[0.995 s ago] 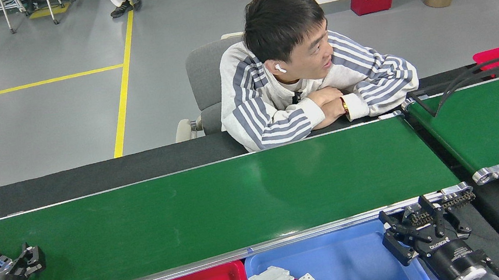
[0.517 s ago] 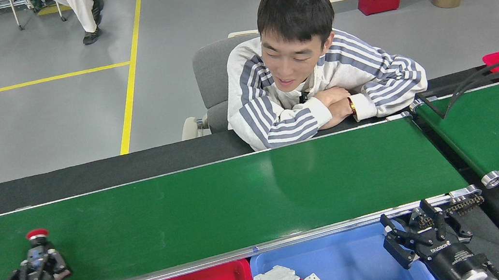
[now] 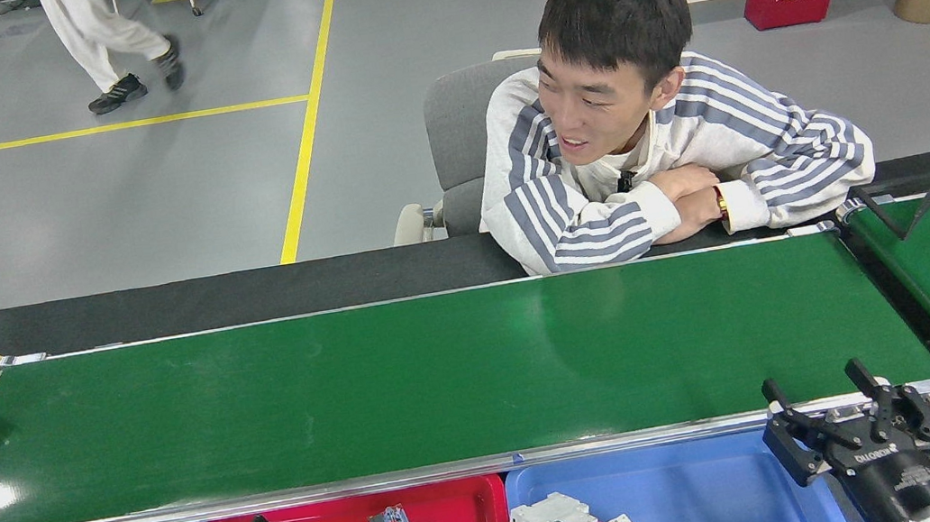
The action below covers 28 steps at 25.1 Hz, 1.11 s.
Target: Pick switch part from conveyor to tray
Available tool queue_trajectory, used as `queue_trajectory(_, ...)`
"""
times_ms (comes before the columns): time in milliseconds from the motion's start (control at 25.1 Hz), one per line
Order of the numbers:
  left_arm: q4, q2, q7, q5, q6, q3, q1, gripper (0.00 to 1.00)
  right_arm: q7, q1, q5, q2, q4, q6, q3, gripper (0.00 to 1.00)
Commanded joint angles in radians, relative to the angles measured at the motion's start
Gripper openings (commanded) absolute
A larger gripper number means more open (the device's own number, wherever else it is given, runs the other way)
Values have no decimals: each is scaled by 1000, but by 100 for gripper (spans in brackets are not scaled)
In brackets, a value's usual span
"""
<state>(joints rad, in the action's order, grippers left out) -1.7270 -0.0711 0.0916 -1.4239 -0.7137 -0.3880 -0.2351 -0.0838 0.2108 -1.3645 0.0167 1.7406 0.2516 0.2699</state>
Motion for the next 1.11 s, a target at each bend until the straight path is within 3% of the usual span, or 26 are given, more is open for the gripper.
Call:
queue_trajectory(0, -14, 14, -3, -1, 195, -22, 8, 99, 7, 2, -2, 0, 17, -40, 5, 95)
queue_trajectory(80, -10, 43, -3, -3, 353, -23, 3, 99, 7, 16, -2, 2, 17, -35, 3, 95)
queue_trajectory(119, -5, 65, -3, -1, 369, -23, -1, 99, 7, 21, -1, 2, 17, -32, 3, 96)
queue_trajectory(279, 6, 99, -9, -1, 367, -23, -9, 99, 10, 21, -1, 0, 13, -34, 3, 96)
queue_trajectory(756, 0, 111, -10, -6, 379, -28, 11, 99, 13, 9, 1, -21, 13, -34, -21, 97)
queue_trajectory(915, 3, 174, -10, 3, 385, -28, -4, 99, 12, -5, 1, -37, 17, -32, -21, 97)
queue_trajectory(1074, 23, 188, -10, 8, 474, -20, -4, 99, 12, 1, 1, -41, 16, -34, -23, 97)
